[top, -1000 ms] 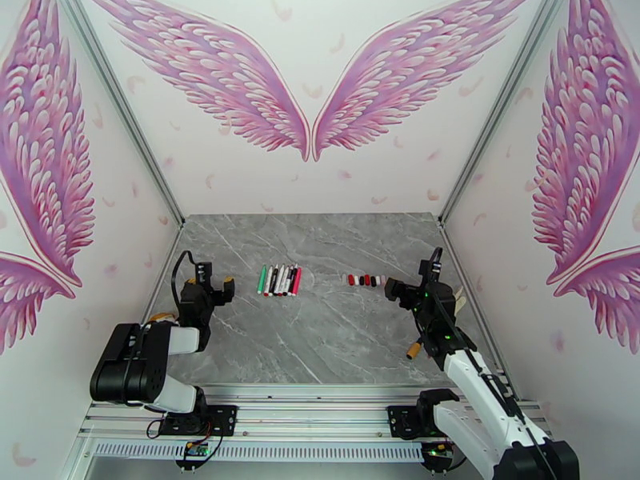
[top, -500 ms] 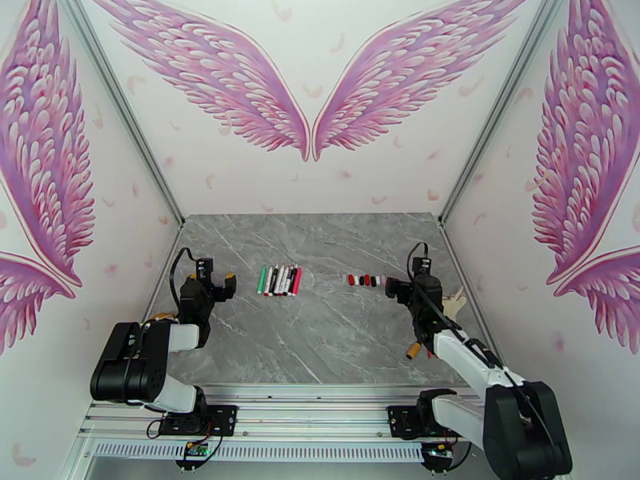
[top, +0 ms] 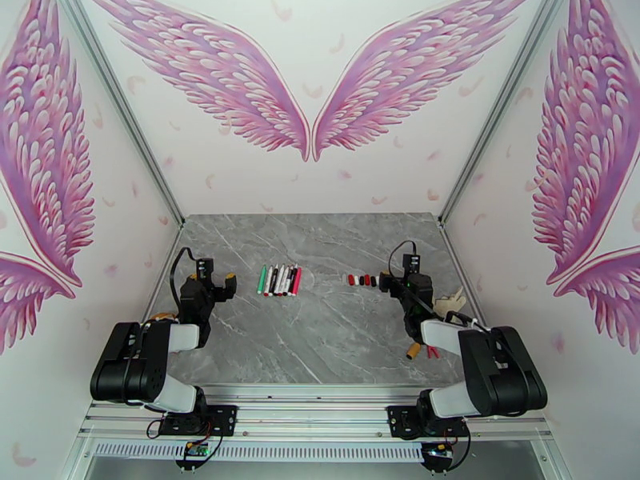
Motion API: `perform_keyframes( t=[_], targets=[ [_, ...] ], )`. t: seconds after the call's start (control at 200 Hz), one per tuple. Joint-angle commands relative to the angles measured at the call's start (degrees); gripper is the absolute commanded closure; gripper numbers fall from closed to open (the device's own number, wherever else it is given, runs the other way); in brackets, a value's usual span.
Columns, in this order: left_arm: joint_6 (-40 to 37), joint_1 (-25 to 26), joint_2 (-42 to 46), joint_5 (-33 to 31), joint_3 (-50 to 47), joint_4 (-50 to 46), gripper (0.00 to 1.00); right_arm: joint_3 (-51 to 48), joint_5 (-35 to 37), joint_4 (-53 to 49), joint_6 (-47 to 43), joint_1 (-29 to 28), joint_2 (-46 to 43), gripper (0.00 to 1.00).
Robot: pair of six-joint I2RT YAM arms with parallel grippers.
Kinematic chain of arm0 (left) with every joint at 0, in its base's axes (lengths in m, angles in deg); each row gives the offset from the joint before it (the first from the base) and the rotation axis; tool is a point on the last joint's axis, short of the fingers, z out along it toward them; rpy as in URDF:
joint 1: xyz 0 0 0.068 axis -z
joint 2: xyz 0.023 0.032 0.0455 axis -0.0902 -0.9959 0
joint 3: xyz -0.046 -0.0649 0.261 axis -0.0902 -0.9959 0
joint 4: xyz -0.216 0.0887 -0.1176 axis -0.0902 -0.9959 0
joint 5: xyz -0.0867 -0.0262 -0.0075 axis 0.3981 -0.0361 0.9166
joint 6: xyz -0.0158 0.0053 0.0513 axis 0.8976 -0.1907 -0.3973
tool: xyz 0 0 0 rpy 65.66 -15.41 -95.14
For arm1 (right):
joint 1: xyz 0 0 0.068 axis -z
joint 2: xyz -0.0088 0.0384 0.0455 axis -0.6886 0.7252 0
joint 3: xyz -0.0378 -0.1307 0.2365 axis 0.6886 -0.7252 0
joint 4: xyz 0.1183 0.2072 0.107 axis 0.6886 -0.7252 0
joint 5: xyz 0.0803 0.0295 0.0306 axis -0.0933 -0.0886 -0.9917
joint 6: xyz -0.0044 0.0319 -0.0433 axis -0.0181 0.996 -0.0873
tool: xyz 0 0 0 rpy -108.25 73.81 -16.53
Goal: Open the pen caps
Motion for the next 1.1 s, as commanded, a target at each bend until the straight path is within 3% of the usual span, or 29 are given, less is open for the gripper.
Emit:
perform_keyframes(
  t=[0.0, 0.095, 0.44, 0.68, 0.85, 1.094],
  targets=[
    [0.12, 0.20, -0.27, -0.26, 1.27, -0.59, 0.01, -1.32, -3.85, 6.57, -1.26, 0.67, 1.78, 0.01],
    [0.10, 0.20, -0.30, -0.33, 1.33, -0.55, 0.01, -2.76, -7.79, 13.08, -2.68, 0.70, 5.31, 0.01],
    [0.12, 0.29, -0.30, -0.34, 1.24, -0.54, 0.01, -2.65, -6.80, 11.67, -2.46, 0.65, 4.64, 0.01],
    [0.07, 0.29, -0.30, -0.34, 1.24, -0.49, 0.01, -8.42, -12.69, 22.44, -3.89, 1.09, 4.48, 0.01],
    [0.12, 0.29, -0.30, -0.34, 1.29, -0.54, 0.01, -1.40, -10.84, 9.20, -3.53, 1.07, 4.67, 0.01],
    [0.11, 0.29, -0.32, -0.34, 1.26, -0.55, 0.01, -1.64, -10.00, 10.42, -3.39, 0.96, 4.98, 0.01]
  ],
)
